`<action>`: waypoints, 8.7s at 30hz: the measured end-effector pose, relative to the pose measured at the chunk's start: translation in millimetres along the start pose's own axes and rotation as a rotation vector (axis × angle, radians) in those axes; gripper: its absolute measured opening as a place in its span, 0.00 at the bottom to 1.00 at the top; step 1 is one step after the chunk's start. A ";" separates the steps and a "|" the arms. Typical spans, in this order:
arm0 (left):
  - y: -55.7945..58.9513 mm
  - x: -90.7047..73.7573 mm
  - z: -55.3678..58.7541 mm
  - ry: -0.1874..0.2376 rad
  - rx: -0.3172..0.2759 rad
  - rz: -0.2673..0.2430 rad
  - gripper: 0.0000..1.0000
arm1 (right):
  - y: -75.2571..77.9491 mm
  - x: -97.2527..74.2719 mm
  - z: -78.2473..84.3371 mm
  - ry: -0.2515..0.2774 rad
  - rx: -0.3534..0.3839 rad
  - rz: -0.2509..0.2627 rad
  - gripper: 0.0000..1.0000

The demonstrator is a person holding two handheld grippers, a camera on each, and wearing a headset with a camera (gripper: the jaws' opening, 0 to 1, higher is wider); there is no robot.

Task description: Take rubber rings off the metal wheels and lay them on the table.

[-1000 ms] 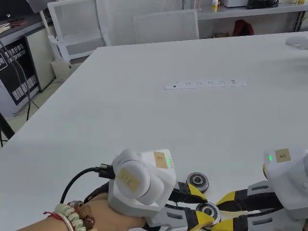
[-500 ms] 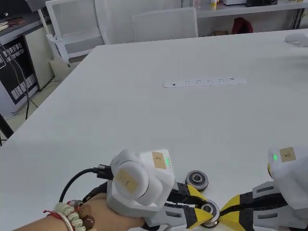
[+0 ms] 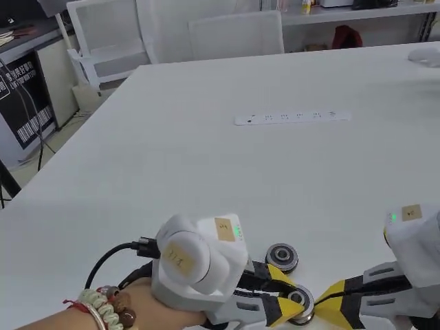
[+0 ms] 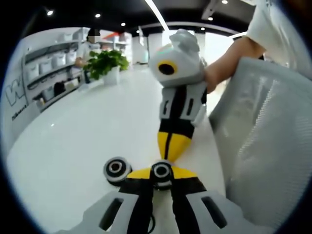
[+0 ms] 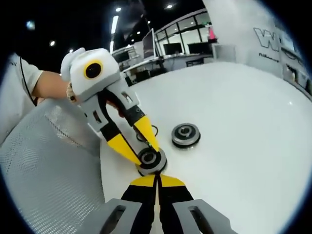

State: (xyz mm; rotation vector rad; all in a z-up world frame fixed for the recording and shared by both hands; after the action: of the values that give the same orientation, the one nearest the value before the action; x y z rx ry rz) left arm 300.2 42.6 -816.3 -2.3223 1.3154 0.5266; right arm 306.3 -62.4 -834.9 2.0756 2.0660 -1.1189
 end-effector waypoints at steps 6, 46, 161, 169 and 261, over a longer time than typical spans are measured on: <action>0.3 0.2 0.0 0.000 0.003 -0.002 0.14 | 1.5 -1.4 1.2 0.077 0.149 -0.022 0.00; -0.4 0.9 1.5 0.021 -0.015 -0.012 0.14 | -6.2 -6.2 -6.7 0.259 0.316 -0.119 0.00; -30.2 -157.9 11.8 -0.002 -0.156 -0.249 0.91 | -35.7 -72.6 -42.5 0.236 0.162 -0.024 0.00; -29.9 -170.4 24.5 -0.003 -0.217 -0.317 0.92 | -41.2 -73.7 -52.6 0.232 0.129 -0.031 0.00; -27.9 -199.0 42.1 -0.020 -0.252 -0.450 0.90 | 10.1 30.8 -56.1 -0.082 0.187 -0.029 0.03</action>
State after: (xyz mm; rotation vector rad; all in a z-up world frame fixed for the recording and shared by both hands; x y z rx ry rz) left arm 223.7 219.2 -744.8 -2.6981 0.7077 0.5869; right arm 337.6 -10.3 -812.4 2.0424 2.0322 -1.4270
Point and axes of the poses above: the centre of the closed fingertips' face, and the gripper's own axes: x roughly forward along the fingers, y roughly to its right, z roughly out of its underside, the point moved 6 cm from there along -x, roughly backward along the fingers, and after that the axes turned 15 degrees about -z, right-handed, at the moved point
